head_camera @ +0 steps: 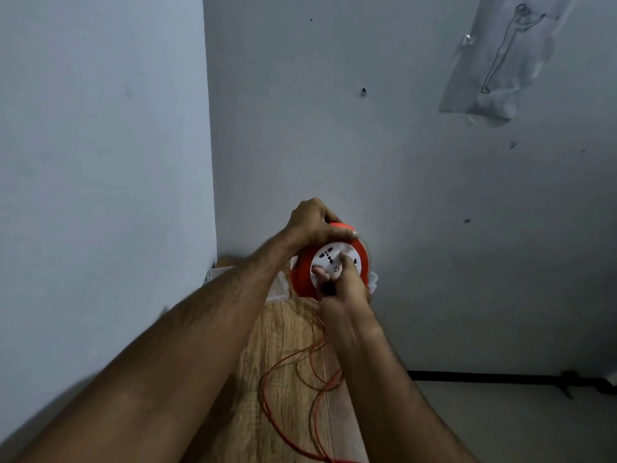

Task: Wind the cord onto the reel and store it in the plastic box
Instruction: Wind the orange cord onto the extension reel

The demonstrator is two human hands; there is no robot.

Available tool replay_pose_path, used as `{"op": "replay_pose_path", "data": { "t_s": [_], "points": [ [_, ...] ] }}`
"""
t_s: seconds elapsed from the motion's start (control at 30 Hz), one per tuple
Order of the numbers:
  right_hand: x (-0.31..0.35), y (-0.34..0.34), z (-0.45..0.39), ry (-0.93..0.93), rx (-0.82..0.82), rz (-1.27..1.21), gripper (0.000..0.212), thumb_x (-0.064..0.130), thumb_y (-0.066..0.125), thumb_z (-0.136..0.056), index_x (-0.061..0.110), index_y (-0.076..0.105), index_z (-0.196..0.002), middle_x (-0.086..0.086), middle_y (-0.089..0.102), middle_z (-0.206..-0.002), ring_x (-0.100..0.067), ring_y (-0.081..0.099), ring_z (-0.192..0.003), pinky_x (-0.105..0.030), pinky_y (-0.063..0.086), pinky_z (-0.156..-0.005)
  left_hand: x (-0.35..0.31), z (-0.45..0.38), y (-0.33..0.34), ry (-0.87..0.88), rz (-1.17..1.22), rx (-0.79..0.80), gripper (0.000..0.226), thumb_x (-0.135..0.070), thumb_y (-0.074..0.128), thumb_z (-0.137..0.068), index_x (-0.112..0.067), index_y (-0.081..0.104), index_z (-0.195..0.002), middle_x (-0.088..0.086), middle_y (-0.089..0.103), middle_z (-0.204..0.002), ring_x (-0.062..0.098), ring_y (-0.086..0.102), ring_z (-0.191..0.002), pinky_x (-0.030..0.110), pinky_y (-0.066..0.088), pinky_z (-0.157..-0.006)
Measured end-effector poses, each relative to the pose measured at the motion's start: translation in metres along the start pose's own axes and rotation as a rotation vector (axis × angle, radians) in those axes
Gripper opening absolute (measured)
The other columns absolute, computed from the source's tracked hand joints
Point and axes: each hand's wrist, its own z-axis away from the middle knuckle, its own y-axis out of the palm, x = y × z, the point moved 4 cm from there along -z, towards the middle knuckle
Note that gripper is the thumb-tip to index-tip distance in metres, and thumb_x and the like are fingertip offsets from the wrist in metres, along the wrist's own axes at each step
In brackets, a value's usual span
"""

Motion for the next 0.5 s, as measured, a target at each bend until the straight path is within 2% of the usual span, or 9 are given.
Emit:
{"op": "replay_pose_path", "data": {
  "t_s": [0.03, 0.07, 0.17, 0.2, 0.23, 0.3, 0.33, 0.4, 0.5],
  "points": [
    [0.004, -0.003, 0.003, -0.079, 0.04, 0.137, 0.029, 0.018, 0.074, -0.092, 0.011, 0.049, -0.104, -0.025, 0.074, -0.096, -0.022, 0.07, -0.062, -0.04, 0.063, -0.064, 0.0, -0.001, -0.002, -0.01, 0.029, -0.007, 0.038, -0.049, 0.09, -0.072, -0.018, 0.085, -0.093, 0.001, 0.082, -0.088, 0.01, 0.077, -0.071, 0.032, 0.066, -0.07],
    [0.01, -0.006, 0.003, -0.254, 0.076, 0.335, 0.022, 0.02, 0.073, -0.092, 0.012, 0.054, -0.099, -0.019, 0.076, -0.093, -0.021, 0.073, -0.067, -0.04, 0.063, -0.063, 0.001, -0.001, -0.004, -0.016, 0.05, -0.012, 0.036, -0.047, 0.09, -0.073, -0.017, 0.085, -0.093, 0.001, 0.082, -0.087, 0.011, 0.078, -0.07, 0.03, 0.065, -0.068],
    [0.03, -0.006, 0.009, -1.205, 0.302, 1.113, 0.015, 0.018, 0.073, -0.09, 0.014, 0.066, -0.103, -0.005, 0.074, -0.104, -0.017, 0.074, -0.084, -0.037, 0.063, -0.073, 0.003, -0.003, -0.009, -0.027, 0.082, -0.012, 0.035, -0.046, 0.092, -0.071, -0.018, 0.085, -0.09, -0.002, 0.081, -0.083, 0.012, 0.078, -0.07, 0.029, 0.064, -0.066],
    [0.028, -0.006, 0.01, -1.444, 0.411, 1.335, 0.017, 0.015, 0.07, -0.09, 0.014, 0.069, -0.107, -0.007, 0.071, -0.115, -0.02, 0.073, -0.088, -0.035, 0.062, -0.077, 0.003, -0.003, -0.01, -0.032, 0.085, -0.006, 0.034, -0.046, 0.092, -0.071, -0.018, 0.085, -0.09, -0.003, 0.081, -0.083, 0.011, 0.078, -0.07, 0.03, 0.065, -0.066],
    [0.026, -0.007, 0.013, -1.594, 0.504, 1.52, 0.023, 0.017, 0.062, -0.091, 0.014, 0.071, -0.112, -0.012, 0.066, -0.125, -0.023, 0.073, -0.087, -0.033, 0.059, -0.077, 0.003, -0.003, -0.011, -0.035, 0.087, 0.0, 0.034, -0.046, 0.092, -0.071, -0.018, 0.085, -0.09, -0.003, 0.081, -0.083, 0.011, 0.078, -0.069, 0.03, 0.065, -0.067],
    [0.027, -0.011, 0.012, -1.698, 0.606, 1.764, 0.041, 0.025, 0.044, -0.089, 0.017, 0.07, -0.121, -0.022, 0.055, -0.136, -0.026, 0.071, -0.076, -0.03, 0.052, -0.065, 0.003, -0.003, -0.013, -0.032, 0.091, 0.003, 0.034, -0.045, 0.092, -0.07, -0.018, 0.085, -0.09, -0.002, 0.082, -0.082, 0.011, 0.078, -0.069, 0.032, 0.066, -0.068],
    [0.03, -0.011, 0.012, -1.716, 0.622, 1.828, 0.045, 0.023, 0.044, -0.088, 0.018, 0.068, -0.126, -0.026, 0.052, -0.139, -0.025, 0.069, -0.07, -0.028, 0.048, -0.058, 0.002, -0.003, -0.014, -0.03, 0.092, 0.006, 0.034, -0.045, 0.093, -0.07, -0.018, 0.086, -0.09, -0.002, 0.082, -0.082, 0.012, 0.078, -0.069, 0.032, 0.066, -0.068],
    [0.036, -0.01, 0.009, -1.768, 0.612, 1.951, 0.052, 0.012, 0.058, -0.085, 0.021, 0.063, -0.136, -0.031, 0.048, -0.143, -0.025, 0.067, -0.066, -0.025, 0.044, -0.052, 0.0, -0.002, -0.013, -0.026, 0.102, 0.028, 0.034, -0.045, 0.092, -0.071, -0.018, 0.086, -0.09, -0.002, 0.082, -0.082, 0.013, 0.079, -0.07, 0.032, 0.066, -0.068],
    [0.037, -0.008, 0.003, -1.866, 0.55, 2.117, 0.056, 0.018, 0.059, -0.084, 0.021, 0.059, -0.14, -0.035, 0.052, -0.138, -0.034, 0.071, -0.067, -0.034, 0.054, -0.051, -0.003, -0.001, -0.011, -0.021, 0.097, 0.051, 0.035, -0.045, 0.091, -0.073, -0.017, 0.085, -0.093, -0.001, 0.082, -0.085, 0.013, 0.079, -0.069, 0.029, 0.065, -0.065]
  ]
}}
